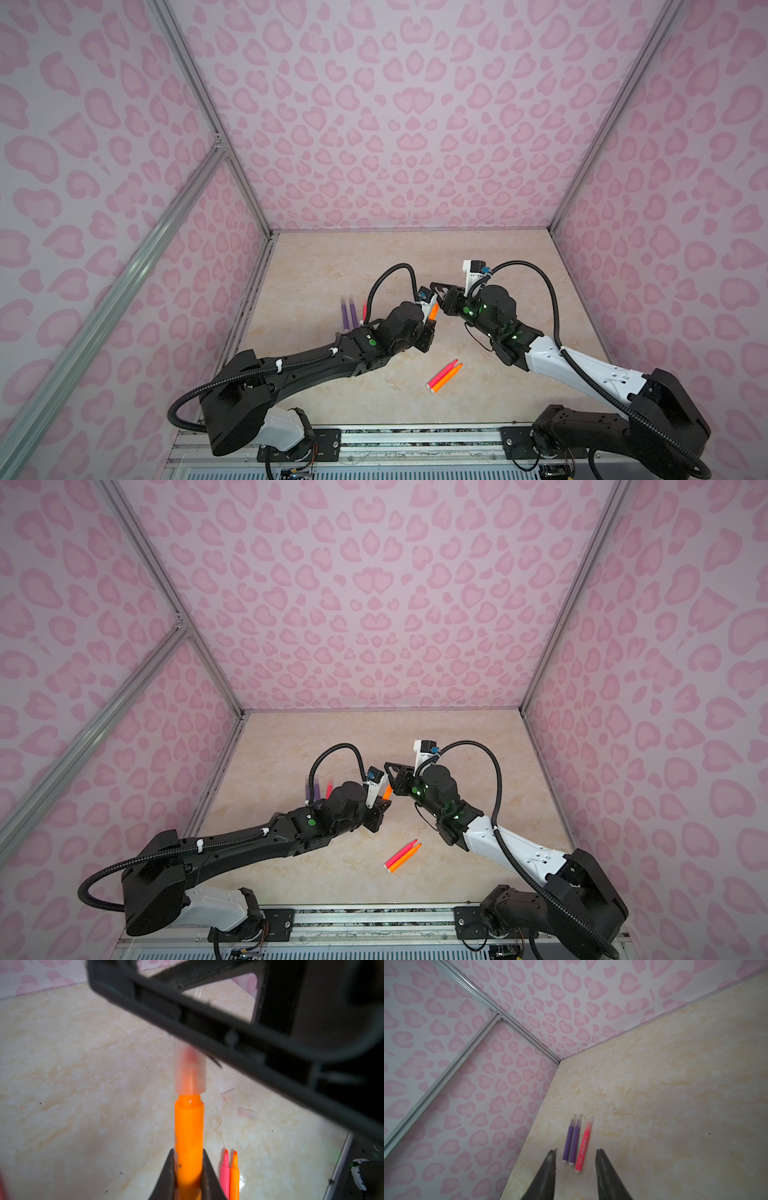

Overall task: Insert the pens into the pen caps
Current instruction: 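Move the right gripper back over the cap to press it down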

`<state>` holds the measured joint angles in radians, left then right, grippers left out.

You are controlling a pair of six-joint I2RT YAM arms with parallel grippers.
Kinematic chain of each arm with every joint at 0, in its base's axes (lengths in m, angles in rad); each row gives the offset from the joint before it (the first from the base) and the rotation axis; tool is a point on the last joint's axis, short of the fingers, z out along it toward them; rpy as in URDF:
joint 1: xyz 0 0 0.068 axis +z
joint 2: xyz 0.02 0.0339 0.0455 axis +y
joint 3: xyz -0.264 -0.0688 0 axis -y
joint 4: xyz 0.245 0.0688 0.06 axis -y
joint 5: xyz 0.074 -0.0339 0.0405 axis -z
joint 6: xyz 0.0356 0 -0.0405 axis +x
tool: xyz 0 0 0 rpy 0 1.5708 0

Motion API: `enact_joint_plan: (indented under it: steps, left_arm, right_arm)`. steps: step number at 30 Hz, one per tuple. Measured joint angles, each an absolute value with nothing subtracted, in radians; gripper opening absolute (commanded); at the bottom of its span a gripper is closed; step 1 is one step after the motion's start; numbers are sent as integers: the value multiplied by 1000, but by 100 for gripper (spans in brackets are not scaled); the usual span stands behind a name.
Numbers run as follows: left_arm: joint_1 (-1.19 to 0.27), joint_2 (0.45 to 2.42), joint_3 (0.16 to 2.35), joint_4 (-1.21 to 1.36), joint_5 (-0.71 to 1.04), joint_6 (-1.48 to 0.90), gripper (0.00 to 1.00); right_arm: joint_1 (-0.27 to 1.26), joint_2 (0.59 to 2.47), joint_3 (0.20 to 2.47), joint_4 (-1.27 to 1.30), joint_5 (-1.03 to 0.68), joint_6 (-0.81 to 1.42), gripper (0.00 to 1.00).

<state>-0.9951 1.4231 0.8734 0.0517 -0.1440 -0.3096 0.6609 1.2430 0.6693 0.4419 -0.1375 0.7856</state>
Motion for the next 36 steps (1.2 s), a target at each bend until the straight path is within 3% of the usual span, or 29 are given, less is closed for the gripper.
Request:
enact_joint_plan:
  steps: [11,22,36]
  left_arm:
    - [-995,1422,873,47,-184,-313,3]
    - [-989,1357,834,16,-205,-340,3]
    - [-841,1212,745,-18,-7,-381,4]
  right_arm:
    - [660,1288,699,435,-165,785,5]
    - [723,1322,701,488,-123,797,0]
    - [841,1433,772,558,-16,797,0]
